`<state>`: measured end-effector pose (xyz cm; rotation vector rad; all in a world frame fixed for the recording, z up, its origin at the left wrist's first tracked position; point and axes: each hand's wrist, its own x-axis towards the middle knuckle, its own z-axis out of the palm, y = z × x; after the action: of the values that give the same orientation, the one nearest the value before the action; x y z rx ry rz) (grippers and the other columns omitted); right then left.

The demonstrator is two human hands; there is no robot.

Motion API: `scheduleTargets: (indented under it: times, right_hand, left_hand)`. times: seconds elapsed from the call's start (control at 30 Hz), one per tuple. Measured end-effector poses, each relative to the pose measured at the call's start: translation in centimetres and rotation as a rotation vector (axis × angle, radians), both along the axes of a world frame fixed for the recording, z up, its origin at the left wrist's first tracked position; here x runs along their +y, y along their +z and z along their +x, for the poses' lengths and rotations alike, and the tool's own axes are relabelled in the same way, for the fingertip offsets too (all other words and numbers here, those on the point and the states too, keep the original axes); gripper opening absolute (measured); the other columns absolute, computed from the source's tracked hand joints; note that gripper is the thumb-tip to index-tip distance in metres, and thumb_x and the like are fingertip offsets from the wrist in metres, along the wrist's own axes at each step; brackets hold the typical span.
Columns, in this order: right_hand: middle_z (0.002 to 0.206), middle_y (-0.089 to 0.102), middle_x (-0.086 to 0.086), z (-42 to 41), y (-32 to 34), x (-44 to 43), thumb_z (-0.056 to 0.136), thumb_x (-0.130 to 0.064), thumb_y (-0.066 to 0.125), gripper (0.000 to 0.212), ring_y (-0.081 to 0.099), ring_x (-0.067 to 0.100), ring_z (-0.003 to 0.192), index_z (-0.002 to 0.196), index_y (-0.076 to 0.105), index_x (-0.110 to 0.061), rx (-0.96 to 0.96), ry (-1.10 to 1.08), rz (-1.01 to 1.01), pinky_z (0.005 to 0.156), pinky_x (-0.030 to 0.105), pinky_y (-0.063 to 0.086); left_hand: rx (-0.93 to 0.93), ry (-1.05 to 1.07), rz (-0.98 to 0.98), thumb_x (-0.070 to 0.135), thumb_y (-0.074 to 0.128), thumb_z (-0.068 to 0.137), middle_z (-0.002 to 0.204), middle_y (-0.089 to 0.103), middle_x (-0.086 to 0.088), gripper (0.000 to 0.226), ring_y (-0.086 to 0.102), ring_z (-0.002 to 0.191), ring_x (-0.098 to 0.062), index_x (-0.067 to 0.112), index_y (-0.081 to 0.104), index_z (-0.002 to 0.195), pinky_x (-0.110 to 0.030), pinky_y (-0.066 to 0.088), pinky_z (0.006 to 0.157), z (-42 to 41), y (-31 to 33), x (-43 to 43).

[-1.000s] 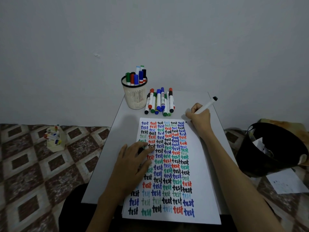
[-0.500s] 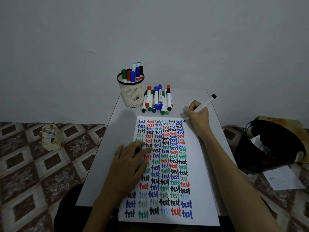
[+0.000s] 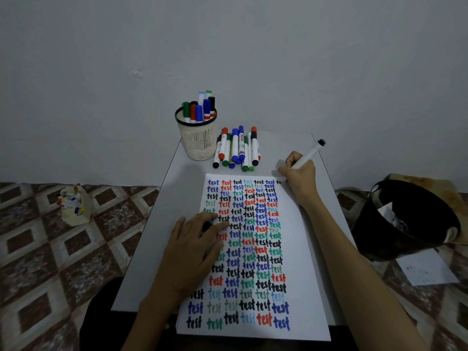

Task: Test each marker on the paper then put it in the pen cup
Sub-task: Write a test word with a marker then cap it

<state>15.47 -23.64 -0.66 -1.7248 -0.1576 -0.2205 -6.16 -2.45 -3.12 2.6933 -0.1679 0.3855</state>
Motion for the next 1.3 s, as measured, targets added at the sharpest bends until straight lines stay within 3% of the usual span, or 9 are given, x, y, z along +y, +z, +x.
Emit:
scheduleTargets:
  times: [0.13, 0.33, 0.77, 0.93, 1.17, 1.3]
  right_hand:
    - [0.060, 0.044, 0.001, -0.14, -0.02, 0.23, 0.075, 0.013, 0.057, 0.036, 0.042, 0.008, 0.053, 0.062, 0.040, -0.015, -0.022, 0.005, -0.023, 0.051, 0.017, 0.042]
    - [0.060, 0.043, 0.001, -0.40, 0.30, 0.27, 0.074, 0.015, 0.059, 0.037, 0.041, -0.002, 0.046, 0.061, 0.040, -0.014, -0.012, 0.010, -0.021, 0.048, 0.013, 0.041]
    - [0.059, 0.040, 0.003, -0.68, 0.46, 0.16, 0.076, 0.015, 0.056, 0.035, 0.040, -0.001, 0.045, 0.062, 0.039, -0.012, -0.024, -0.014, 0.022, 0.049, 0.014, 0.042]
    - [0.058, 0.043, 0.000, -0.37, 0.35, -0.16, 0.076, 0.012, 0.059, 0.036, 0.041, 0.009, 0.052, 0.060, 0.041, -0.015, -0.011, -0.082, 0.057, 0.050, 0.019, 0.041]
    - [0.059, 0.041, -0.001, -0.47, 0.20, 0.11, 0.080, 0.011, 0.055, 0.036, 0.040, -0.002, 0.047, 0.062, 0.039, -0.015, -0.035, -0.098, 0.041, 0.049, 0.012, 0.039]
    - [0.059, 0.042, -0.001, -0.41, 0.07, -0.13, 0.080, 0.011, 0.056, 0.035, 0.040, 0.001, 0.049, 0.063, 0.040, -0.015, -0.034, -0.065, 0.046, 0.051, 0.014, 0.040]
  left_hand:
    - [0.001, -0.003, 0.003, 0.043, 0.029, 0.096, 0.137, 0.041, 0.009, 0.042, 0.036, 0.130, -0.008, 0.034, 0.049, 0.132, -0.047, 0.016, 0.115, -0.02, 0.04, -0.04]
    - [0.007, -0.001, 0.000, 0.044, 0.028, 0.096, 0.137, 0.040, 0.011, 0.042, 0.035, 0.130, -0.006, 0.035, 0.048, 0.132, -0.046, 0.015, 0.116, -0.09, 0.09, 0.01]
    - [0.013, 0.008, 0.000, 0.048, 0.026, 0.096, 0.137, 0.040, 0.011, 0.044, 0.035, 0.130, -0.007, 0.036, 0.049, 0.132, -0.044, 0.013, 0.117, -0.07, 0.16, -0.01]
    - [0.016, 0.008, 0.003, 0.048, 0.025, 0.096, 0.138, 0.040, 0.011, 0.045, 0.035, 0.130, -0.007, 0.036, 0.049, 0.131, -0.041, 0.010, 0.117, -0.05, 0.21, -0.01]
    - [0.026, 0.005, 0.009, 0.048, 0.025, 0.096, 0.139, 0.038, 0.012, 0.044, 0.034, 0.131, -0.005, 0.037, 0.048, 0.132, -0.041, 0.010, 0.117, -0.12, 0.14, 0.11]
    - [0.038, 0.009, 0.005, 0.049, 0.024, 0.096, 0.139, 0.039, 0.013, 0.044, 0.034, 0.131, -0.005, 0.037, 0.048, 0.132, -0.042, 0.010, 0.117, -0.03, 0.12, 0.09]
